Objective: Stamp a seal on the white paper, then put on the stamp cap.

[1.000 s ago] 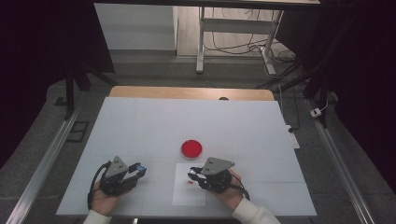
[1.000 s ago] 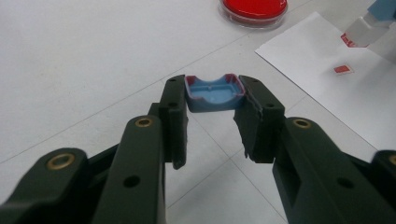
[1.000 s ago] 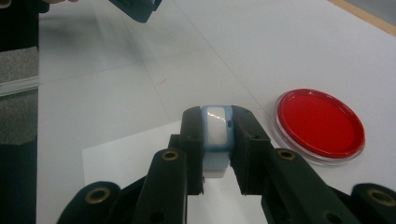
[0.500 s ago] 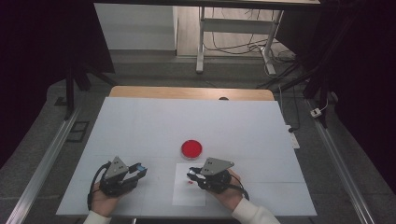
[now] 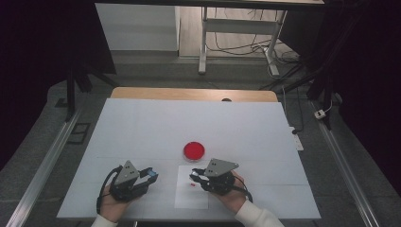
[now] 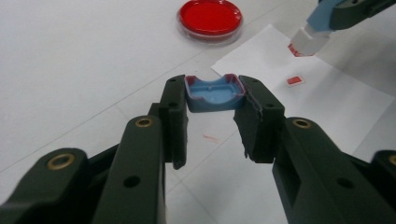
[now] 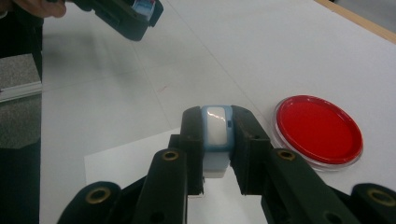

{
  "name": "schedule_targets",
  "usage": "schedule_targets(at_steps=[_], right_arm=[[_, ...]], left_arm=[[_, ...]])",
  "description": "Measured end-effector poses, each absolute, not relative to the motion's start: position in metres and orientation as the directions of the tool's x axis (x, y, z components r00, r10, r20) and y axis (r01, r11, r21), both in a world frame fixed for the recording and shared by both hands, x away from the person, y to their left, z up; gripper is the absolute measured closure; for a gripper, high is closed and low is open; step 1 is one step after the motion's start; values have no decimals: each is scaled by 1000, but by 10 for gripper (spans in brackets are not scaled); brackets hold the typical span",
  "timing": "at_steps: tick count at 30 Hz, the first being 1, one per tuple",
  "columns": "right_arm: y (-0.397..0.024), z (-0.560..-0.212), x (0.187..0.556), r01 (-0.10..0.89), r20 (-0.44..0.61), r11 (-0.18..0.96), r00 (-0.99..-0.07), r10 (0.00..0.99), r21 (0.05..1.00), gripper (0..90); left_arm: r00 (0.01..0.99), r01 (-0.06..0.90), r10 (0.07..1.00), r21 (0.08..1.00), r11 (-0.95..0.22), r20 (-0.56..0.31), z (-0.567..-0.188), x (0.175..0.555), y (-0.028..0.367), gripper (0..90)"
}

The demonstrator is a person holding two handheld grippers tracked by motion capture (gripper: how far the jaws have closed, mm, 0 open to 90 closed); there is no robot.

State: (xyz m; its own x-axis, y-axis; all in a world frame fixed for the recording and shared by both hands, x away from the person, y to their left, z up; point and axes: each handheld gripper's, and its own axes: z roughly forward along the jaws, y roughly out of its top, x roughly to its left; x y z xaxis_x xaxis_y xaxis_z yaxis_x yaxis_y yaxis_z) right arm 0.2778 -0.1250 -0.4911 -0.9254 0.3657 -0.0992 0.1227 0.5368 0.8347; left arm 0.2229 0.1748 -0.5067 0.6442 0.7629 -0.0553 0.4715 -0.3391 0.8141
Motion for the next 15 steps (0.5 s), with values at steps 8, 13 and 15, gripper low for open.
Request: schedule_targets(at_steps=[8, 13, 15], right_arm=[[-126, -490, 278, 122, -98, 530, -925, 368, 839, 753], [-127, -489, 278, 126, -95, 526, -923, 373, 841, 752], [-127, -489, 278, 127, -93, 524, -923, 374, 842, 753]], left_arm=[[659, 469, 750, 812, -348, -59, -507, 224, 166, 645], [669, 465, 741, 812, -353, -60, -507, 223, 160, 645], [671, 464, 739, 811, -357, -58, -507, 223, 158, 645]])
